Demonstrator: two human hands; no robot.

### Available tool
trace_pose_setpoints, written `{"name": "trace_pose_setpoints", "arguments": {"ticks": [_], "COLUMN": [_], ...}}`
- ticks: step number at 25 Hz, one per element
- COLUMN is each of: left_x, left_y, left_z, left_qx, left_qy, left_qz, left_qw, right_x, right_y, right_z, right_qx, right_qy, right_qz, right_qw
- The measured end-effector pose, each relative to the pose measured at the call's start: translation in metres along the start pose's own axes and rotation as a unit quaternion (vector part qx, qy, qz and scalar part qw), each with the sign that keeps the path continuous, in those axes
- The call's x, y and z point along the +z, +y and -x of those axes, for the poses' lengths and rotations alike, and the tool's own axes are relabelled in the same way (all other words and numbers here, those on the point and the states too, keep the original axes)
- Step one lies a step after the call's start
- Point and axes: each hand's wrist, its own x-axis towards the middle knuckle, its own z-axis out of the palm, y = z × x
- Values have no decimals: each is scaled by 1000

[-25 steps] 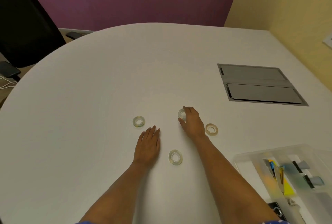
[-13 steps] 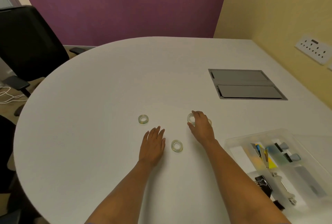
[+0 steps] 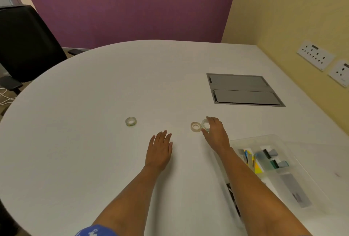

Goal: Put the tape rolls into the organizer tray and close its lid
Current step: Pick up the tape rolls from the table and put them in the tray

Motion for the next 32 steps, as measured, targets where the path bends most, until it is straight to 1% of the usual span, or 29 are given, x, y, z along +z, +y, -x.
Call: {"name": "trace_pose_setpoints", "arguments": {"ticks": [6,11,16,22,25,29,32], "left_x": [24,37,48,56,62,64,64], "left_y": [59,81,90,92,91,90,86], "left_z": [7,16,31,41,45,50,51], "left_qx": [2,-11,-8,-12,-22,-30,-35], "left_qy": [-21,-58,-73,-73,-82,-89,-99], "left_qz": [12,-1,-7,-10,-13,-5,-15], "left_qw": [1000,998,997,997,996,996,994], "right_x": [-21,-24,-19,-12,-11,-8,-3], "right_y": [59,92,102,105,104,95,92], "right_z": [12,37,57,70,70,61,59], "right_qx": [4,-36,-75,-74,-75,-54,-50], "right_qy": [-11,-19,-19,-45,-83,-176,-200], "right_qz": [1,14,24,12,42,120,158], "right_qw": [1000,999,997,996,993,976,966]}}
